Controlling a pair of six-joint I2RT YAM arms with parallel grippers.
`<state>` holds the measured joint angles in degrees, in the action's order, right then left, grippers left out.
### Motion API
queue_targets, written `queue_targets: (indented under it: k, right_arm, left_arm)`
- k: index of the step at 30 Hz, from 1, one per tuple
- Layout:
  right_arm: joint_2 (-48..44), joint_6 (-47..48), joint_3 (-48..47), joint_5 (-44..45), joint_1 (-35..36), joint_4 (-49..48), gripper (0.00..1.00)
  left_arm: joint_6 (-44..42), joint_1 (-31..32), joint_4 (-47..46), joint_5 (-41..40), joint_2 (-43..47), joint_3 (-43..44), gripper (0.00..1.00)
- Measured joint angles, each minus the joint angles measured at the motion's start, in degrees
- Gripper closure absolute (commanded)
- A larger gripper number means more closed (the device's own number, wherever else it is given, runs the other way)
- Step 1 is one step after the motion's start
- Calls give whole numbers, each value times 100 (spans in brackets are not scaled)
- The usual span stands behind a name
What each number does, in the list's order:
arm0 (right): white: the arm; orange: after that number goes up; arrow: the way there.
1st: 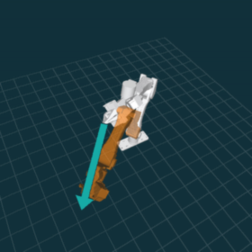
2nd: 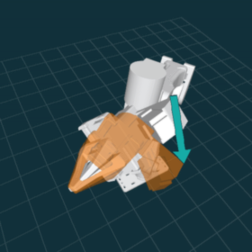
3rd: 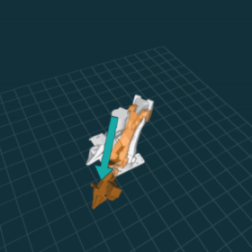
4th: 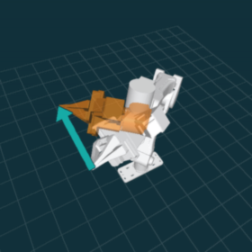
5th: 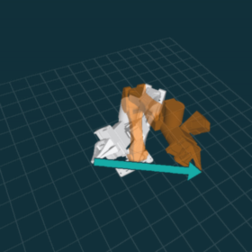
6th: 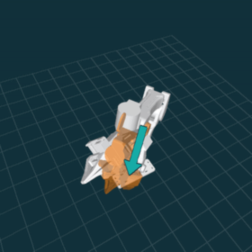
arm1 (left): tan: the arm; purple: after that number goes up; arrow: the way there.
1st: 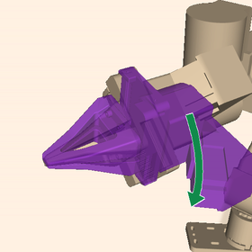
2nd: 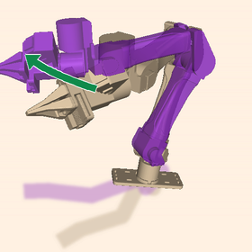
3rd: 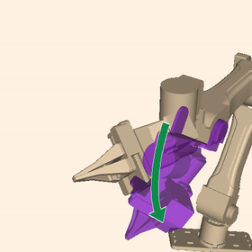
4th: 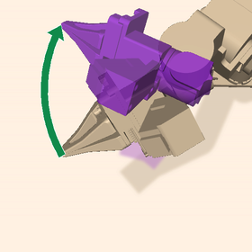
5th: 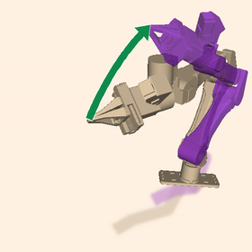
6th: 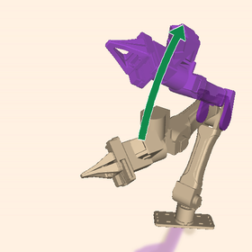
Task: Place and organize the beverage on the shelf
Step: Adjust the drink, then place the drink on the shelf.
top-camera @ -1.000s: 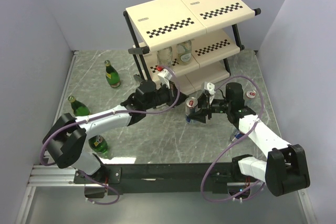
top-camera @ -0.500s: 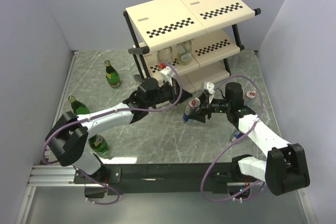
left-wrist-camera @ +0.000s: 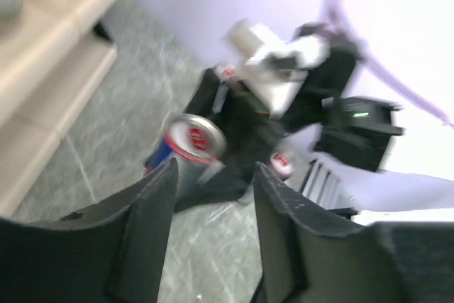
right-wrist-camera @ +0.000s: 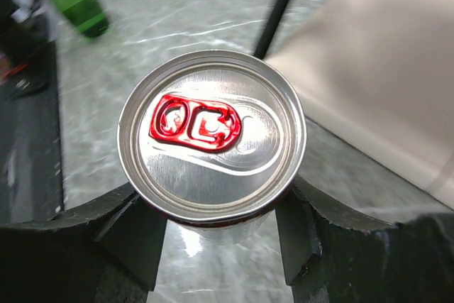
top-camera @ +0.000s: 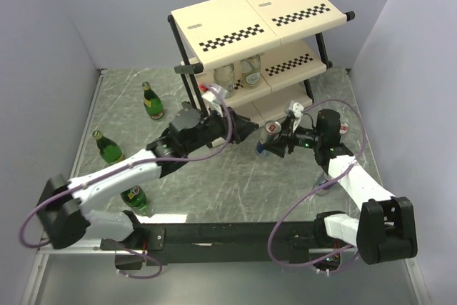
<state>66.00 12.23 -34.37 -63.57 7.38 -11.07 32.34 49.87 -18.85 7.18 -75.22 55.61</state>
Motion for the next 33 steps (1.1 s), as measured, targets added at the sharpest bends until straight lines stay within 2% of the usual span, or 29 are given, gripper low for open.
queue_targets:
  k: [4, 7, 13, 20, 27, 33]
  right_arm:
    - [87, -409, 4, 374, -264, -345, 100]
    - [181, -809, 22, 1058, -378, -632, 100]
    - [678, -1611, -22, 2463, -426, -1099, 100]
    - [1626, -2100, -391, 3355, -439, -1202, 100]
    - [2155, -2498, -964, 3746, -442, -1261, 100]
    - [2433, -2680, -1237, 4188, -442, -1366, 100]
  left_arm:
    - [-210, 63, 173, -157, 828, -68, 37]
    - [-431, 57, 404, -328, 1534, -356, 33]
    - [-881, 59, 1502, -802, 3001, -678, 26]
    - [-1346, 59, 2660, -1488, 4603, -673, 19]
    - [-1644, 59, 3268, -2061, 5377, -894, 14]
    - [-1836, 59, 3427, -2253, 5525, -1178, 14]
